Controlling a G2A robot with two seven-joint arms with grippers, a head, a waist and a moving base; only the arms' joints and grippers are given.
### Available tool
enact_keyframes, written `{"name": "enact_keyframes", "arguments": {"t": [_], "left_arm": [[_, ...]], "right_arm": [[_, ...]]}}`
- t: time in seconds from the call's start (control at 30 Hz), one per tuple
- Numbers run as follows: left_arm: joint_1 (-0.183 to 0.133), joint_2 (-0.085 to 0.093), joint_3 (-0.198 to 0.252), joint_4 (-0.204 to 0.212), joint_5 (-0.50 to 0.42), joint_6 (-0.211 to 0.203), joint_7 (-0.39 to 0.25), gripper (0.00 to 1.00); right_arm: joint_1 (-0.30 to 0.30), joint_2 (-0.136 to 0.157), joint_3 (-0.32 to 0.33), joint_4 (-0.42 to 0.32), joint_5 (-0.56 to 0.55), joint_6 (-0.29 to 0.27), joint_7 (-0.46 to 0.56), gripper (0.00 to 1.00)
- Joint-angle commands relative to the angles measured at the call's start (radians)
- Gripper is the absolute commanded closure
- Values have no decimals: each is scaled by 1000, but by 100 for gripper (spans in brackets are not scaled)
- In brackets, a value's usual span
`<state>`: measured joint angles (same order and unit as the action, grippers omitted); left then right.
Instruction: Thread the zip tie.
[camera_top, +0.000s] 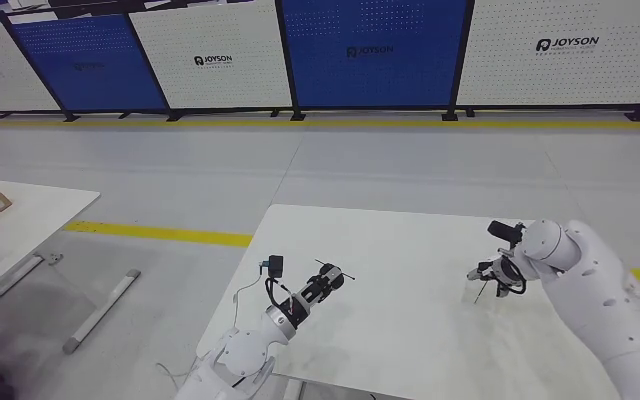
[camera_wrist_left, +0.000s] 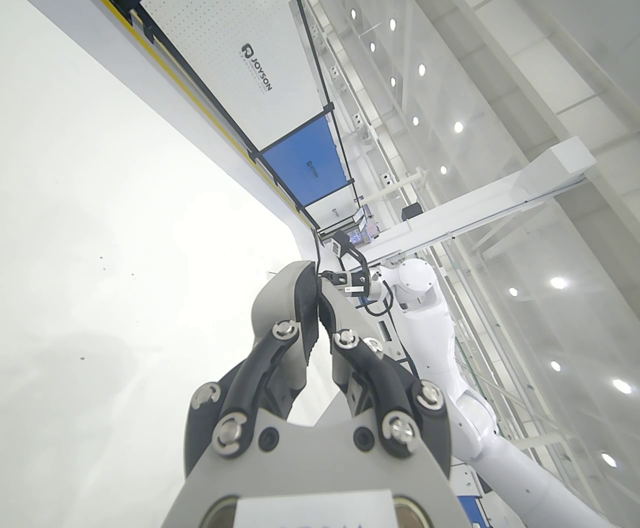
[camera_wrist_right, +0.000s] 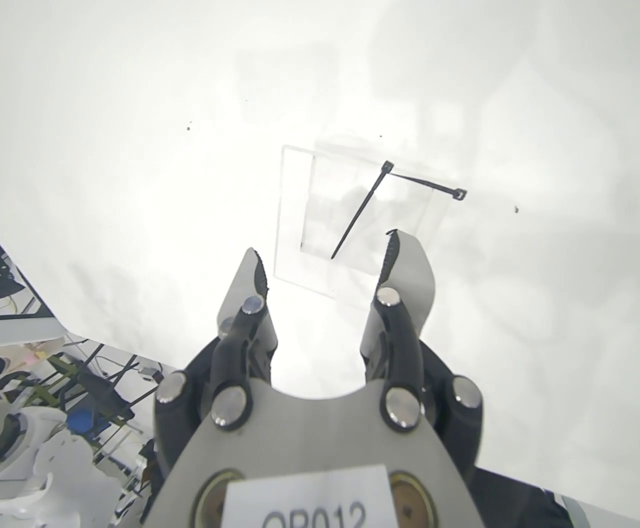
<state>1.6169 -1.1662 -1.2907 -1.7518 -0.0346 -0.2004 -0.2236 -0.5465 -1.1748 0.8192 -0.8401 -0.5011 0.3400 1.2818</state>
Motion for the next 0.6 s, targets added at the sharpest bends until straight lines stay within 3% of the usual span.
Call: {"name": "enact_keyframes", "arguments": {"t": [0.0, 0.43, 0.57], "left_arm": [[0, 0, 0, 0, 0, 0, 0, 100], [0, 0, 0, 0, 0, 0, 0, 100], [0, 0, 0, 0, 0, 0, 0, 100]], "right_arm": [[6, -7, -2, 20, -1, 0, -5, 54], [44, -65, -35, 129, -9, 0, -13, 69], [54, -76, -40, 158, -11, 0, -12, 69]]}}
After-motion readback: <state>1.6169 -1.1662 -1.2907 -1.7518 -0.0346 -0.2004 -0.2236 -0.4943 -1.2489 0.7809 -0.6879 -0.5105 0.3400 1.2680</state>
